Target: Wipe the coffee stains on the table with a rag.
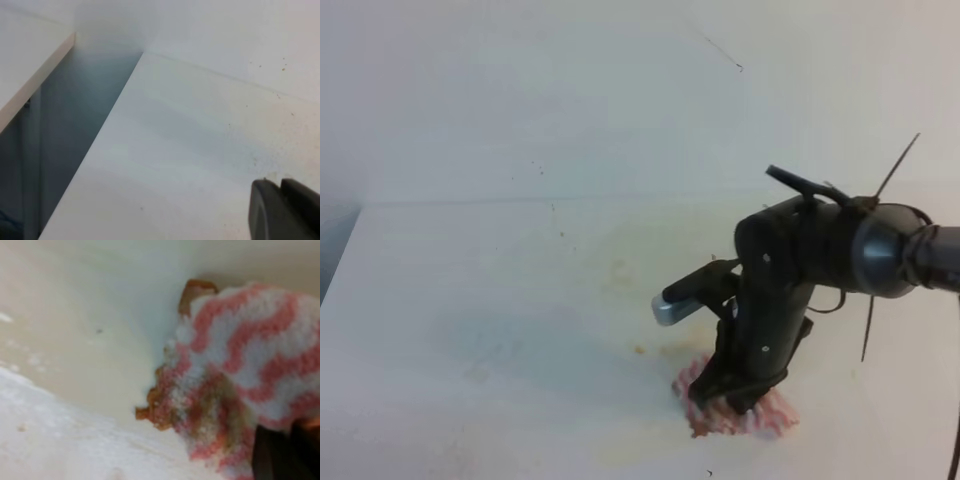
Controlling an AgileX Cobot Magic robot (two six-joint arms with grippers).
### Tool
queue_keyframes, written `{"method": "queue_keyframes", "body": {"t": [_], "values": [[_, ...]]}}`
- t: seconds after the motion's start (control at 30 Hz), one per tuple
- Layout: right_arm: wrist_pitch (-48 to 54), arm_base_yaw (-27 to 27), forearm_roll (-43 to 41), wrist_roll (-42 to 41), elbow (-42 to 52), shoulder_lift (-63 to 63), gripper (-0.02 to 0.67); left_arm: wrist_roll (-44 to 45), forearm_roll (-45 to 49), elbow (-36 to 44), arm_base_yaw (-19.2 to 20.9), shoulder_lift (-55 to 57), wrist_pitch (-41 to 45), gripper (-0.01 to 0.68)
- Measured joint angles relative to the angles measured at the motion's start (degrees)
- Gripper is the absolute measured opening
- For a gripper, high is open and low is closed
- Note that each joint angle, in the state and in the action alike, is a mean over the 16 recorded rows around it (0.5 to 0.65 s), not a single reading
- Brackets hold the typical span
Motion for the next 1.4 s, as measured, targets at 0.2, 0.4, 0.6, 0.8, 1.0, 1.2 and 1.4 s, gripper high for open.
{"method": "queue_keyframes", "body": {"t": [0.2, 0.4, 0.6, 0.8, 1.0, 1.2, 1.4], "values": [[-4.2, -3.7, -0.5, -0.5, 3.5, -4.3, 0.009, 0.0, 0.0, 0.0, 0.0, 0.0, 0.0, -0.001], [-7.7, -5.0, -0.7, -2.0, 4.3, -7.9, 0.035, 0.0, 0.0, 0.0, 0.0, 0.0, 0.0, -0.001], [-9.6, -5.1, -0.9, -3.7, 4.3, -10.4, 0.133, 0.0, 0.0, -0.1, 0.0, 0.0, 0.1, -0.001], [-9.3, -5.1, -2.2, -5.0, 4.4, -12.9, 0.184, 0.0, 0.0, -0.1, 0.0, 0.0, 0.1, -0.001], [-8.5, -5.1, -6.3, -4.8, 4.4, -19.0, 0.134, 0.0, 0.0, 0.0, 0.0, 0.0, 0.0, -0.001], [-8.2, -5.1, -12.7, -2.4, 5.6, -29.8, 0.032, 0.0, 0.0, 0.0, 0.0, 0.1, 0.0, 0.000], [-11.1, -5.3, -19.2, 3.2, 11.9, -43.6, 0.001, 0.0, 0.0, -0.1, 0.0, 0.2, 0.1, 0.000]]}}
